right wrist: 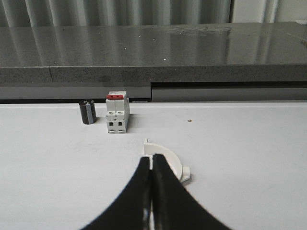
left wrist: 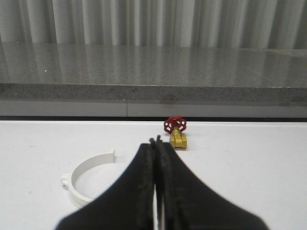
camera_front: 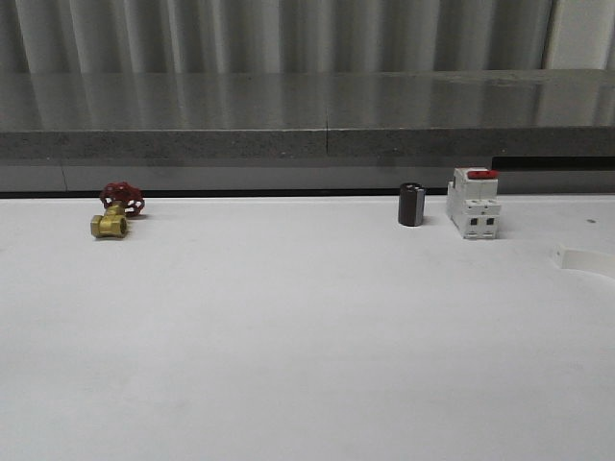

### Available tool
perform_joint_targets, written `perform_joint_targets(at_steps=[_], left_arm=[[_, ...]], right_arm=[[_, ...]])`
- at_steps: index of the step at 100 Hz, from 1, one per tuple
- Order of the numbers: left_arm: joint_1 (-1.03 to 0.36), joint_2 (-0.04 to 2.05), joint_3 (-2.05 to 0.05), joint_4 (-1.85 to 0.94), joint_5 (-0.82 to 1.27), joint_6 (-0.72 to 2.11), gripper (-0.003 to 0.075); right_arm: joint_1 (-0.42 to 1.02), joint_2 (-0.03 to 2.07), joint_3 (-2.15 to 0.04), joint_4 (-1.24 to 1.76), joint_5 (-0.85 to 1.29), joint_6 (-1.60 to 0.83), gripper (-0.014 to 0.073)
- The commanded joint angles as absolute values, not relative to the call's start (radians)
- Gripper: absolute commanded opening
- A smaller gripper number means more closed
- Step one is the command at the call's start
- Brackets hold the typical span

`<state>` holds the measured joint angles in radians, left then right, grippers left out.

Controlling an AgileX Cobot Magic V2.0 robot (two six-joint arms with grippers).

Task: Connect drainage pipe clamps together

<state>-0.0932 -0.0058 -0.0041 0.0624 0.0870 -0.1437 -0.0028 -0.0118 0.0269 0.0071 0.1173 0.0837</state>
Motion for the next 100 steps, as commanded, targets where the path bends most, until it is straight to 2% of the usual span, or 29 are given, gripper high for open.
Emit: perform_joint_targets(at_steps=[1,39,60,74,100], left_arm=[[-0.092,-0.032,0.030,0.060,0.013,-0.144,-0.0020],[-0.092,-0.032,0.024,0.049,-0.032,-0.146,-0.0020],[-0.092,0.025,-0.127,0.000,0.079,-0.146,-0.0020],[-0.092,0.150,-0.313,0.010,0.230,-0.146,-0.0020],[-0.092,0.477,-0.667,0.037,0.673,-0.146,-0.0020]], right_arm=[[-0.004,-0.030,0.012,0.000,0.037,0.086,-0.0118],[-0.004,-0.030,0.012,0.000,0.037,0.086,-0.0118],[-0.004,-0.030,0.012,0.000,0.037,0.086,-0.0118],[-0.004,-0.030,0.012,0.000,0.037,0.086,-0.0118],[-0.004,-0.030,0.012,0.000,0.037,0.086,-0.0118]])
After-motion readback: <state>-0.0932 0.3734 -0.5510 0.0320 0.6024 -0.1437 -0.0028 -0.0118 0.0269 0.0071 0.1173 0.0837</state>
